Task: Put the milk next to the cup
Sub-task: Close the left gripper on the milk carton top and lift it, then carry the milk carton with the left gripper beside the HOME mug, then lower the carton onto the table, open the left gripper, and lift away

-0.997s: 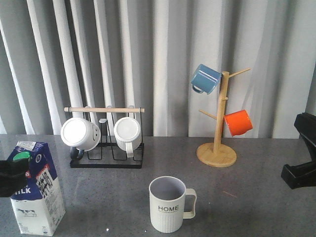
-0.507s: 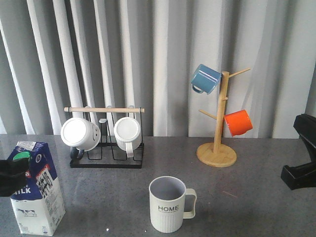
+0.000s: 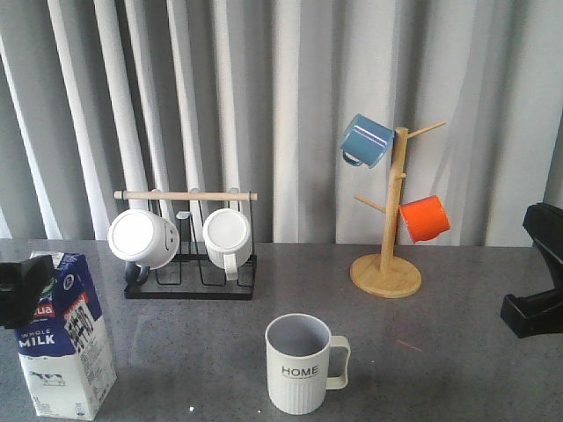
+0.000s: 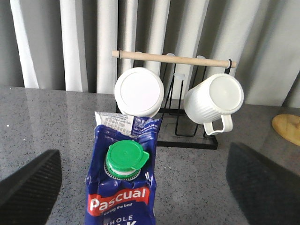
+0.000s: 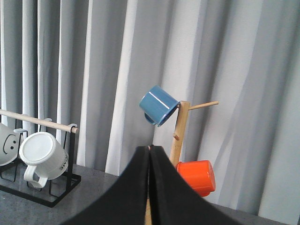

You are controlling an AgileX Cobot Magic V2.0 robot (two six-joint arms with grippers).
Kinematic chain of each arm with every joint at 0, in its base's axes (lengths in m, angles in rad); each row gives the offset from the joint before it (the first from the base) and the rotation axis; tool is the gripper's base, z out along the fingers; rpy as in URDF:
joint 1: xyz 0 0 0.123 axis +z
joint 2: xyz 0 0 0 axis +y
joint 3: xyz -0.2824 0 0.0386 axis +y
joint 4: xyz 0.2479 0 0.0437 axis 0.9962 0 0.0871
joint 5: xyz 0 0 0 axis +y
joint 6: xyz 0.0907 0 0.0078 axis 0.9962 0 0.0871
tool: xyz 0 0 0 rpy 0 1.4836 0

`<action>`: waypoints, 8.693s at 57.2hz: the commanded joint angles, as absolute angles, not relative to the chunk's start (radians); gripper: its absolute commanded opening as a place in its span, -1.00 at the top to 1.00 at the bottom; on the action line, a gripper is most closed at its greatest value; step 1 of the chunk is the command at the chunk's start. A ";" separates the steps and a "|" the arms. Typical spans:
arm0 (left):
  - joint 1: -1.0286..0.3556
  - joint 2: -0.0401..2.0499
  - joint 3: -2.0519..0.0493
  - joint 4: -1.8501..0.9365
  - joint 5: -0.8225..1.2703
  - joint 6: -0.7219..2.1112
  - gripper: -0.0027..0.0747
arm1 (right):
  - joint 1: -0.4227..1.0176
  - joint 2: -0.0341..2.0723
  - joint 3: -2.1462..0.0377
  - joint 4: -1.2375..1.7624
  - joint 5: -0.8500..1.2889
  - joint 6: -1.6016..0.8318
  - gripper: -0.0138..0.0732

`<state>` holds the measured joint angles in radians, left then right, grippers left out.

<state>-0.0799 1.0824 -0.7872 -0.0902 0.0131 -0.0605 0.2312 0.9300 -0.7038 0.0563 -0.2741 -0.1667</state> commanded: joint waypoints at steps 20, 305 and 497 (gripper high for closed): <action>-0.083 1.168 -0.822 -0.087 -0.156 -0.041 -0.94 | 0.224 0.922 -0.737 0.049 -0.344 -0.167 0.70; -0.750 1.742 -1.194 -1.375 -0.715 0.972 0.74 | 0.224 0.922 -0.737 0.049 -0.344 -0.167 0.70; -0.630 0.795 -0.432 -0.183 -0.482 0.144 0.95 | 0.227 0.922 -0.737 0.049 -0.343 -0.167 0.70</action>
